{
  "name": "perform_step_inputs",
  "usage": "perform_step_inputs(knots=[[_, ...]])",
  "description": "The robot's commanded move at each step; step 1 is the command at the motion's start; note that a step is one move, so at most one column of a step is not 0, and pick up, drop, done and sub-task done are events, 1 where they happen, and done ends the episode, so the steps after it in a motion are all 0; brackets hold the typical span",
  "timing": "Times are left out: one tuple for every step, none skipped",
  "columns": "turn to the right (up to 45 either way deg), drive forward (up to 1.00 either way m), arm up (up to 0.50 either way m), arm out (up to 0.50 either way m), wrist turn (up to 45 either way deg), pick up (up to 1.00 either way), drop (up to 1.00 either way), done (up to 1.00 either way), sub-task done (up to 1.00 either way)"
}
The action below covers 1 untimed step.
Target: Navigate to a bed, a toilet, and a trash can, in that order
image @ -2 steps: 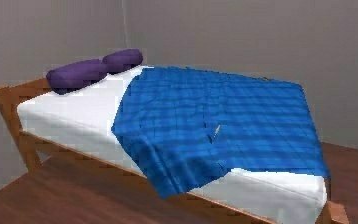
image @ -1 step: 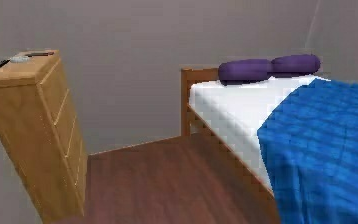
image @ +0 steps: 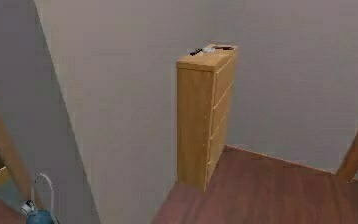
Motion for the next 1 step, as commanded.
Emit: perform_step_inputs(knots=[[-45.0, 0.0, 0.0, 0.0, 0.0, 0.0, 0.0, 0.0, 0.0]])
